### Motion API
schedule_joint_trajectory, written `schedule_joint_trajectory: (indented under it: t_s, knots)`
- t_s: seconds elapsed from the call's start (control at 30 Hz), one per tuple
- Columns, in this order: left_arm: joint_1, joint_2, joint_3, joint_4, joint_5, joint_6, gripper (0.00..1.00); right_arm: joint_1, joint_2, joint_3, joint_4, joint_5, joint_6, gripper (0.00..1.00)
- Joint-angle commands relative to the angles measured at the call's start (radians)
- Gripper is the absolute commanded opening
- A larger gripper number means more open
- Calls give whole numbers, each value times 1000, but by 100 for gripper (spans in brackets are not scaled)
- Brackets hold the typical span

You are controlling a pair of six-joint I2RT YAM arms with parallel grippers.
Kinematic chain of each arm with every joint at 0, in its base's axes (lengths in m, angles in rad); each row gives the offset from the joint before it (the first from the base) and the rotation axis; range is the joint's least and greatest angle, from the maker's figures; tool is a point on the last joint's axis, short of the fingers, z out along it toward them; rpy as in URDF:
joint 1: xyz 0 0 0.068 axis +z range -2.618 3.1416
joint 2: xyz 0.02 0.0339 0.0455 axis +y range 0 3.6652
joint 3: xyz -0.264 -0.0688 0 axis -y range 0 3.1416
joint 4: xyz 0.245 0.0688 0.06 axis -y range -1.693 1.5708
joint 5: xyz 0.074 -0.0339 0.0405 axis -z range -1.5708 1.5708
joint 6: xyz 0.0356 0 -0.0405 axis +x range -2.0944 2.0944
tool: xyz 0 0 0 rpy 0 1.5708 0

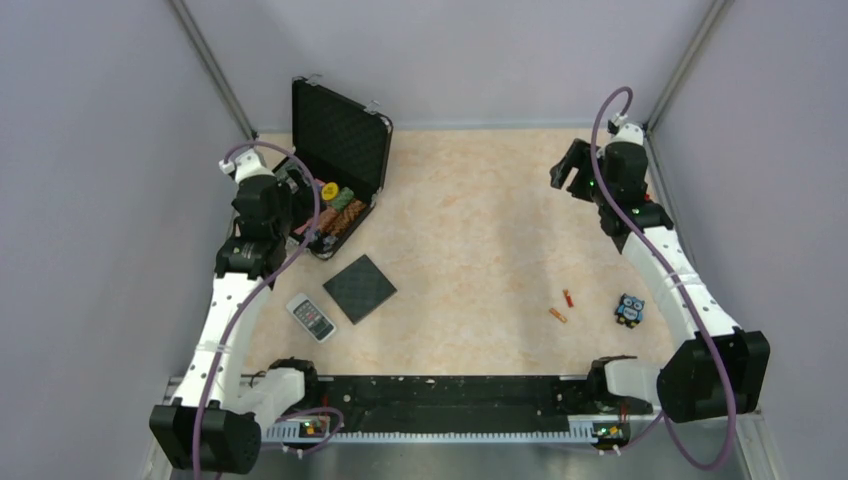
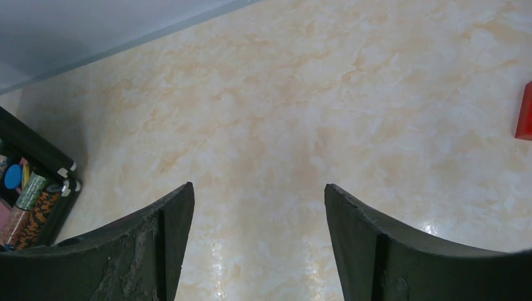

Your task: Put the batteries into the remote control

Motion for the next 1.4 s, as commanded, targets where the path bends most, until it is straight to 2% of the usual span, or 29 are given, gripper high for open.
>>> schedule_joint_trajectory:
  t_s: [0.0,0.17,0.53,0.63,0.77,0.9,1.07,1.37]
  knots:
    - [2,-40,-21,-18,-36,-80,99,-7,-40,-24,-4,40,40,75]
    - [4,-66,-60,-124,-239,-215,99,-7,4,15,-105,0,89,76]
    - [9,-47,-168,-543,-259,-525,99,-4,22,-51,-199,-137,196,74]
    - [9,-47,-200,-610,-205,-579,98,-5,17,-84,-204,-151,213,76]
    - [9,-41,-280,-574,-169,-608,99,-2,12,-117,-202,-160,221,78]
    - [10,27,-345,-491,-142,-610,99,-3,11,-128,-202,-166,222,79]
    - [21,146,-372,-407,-113,-600,97,-2,8,-140,-204,-168,225,79]
    - [47,206,-414,-320,-145,-594,90,-2,-4,-157,-213,-165,229,77]
